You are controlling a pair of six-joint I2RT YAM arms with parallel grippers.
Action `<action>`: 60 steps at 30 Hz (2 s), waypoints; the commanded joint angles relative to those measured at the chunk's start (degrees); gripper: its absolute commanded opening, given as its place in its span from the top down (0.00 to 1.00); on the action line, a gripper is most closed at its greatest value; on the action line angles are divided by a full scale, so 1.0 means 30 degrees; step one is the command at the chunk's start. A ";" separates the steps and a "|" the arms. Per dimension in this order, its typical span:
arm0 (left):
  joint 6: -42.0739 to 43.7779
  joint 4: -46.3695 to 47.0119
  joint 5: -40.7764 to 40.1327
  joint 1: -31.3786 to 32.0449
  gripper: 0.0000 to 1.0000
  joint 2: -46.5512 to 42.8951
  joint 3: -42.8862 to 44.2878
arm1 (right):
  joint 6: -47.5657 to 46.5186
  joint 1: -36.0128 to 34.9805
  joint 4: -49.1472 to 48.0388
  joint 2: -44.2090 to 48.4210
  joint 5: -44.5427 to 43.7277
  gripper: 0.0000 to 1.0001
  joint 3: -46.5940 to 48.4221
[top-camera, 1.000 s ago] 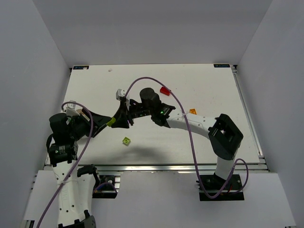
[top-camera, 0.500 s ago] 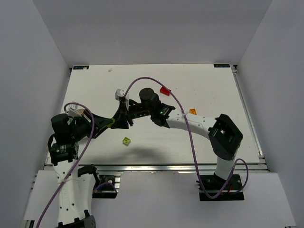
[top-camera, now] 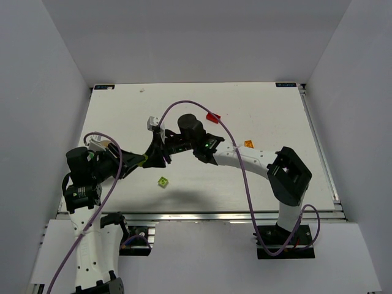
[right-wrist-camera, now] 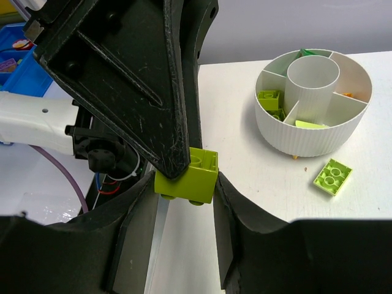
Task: Sort the legos into containers by color
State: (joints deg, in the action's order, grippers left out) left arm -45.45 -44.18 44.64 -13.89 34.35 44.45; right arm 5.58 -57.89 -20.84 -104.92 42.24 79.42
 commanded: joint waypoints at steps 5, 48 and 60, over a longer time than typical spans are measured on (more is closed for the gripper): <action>0.1087 -0.0711 -0.0172 -0.0058 0.90 0.0268 0.0037 | 0.0014 -0.0157 -0.0349 -0.0123 0.0276 0.54 0.1360; 0.5951 -0.5018 -1.5233 -0.0614 1.00 1.1197 0.5693 | -0.4733 0.6815 0.7152 0.3510 -0.0163 0.98 -0.2625; 0.6274 -0.3876 -1.5438 -0.1404 1.00 1.1870 0.5282 | -0.4586 0.7021 0.7152 0.3627 -0.0046 0.97 -0.2741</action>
State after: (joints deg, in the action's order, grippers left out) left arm -27.38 -57.78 -1.39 -17.39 69.71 60.42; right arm -8.08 -36.86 1.61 -95.70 40.95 72.10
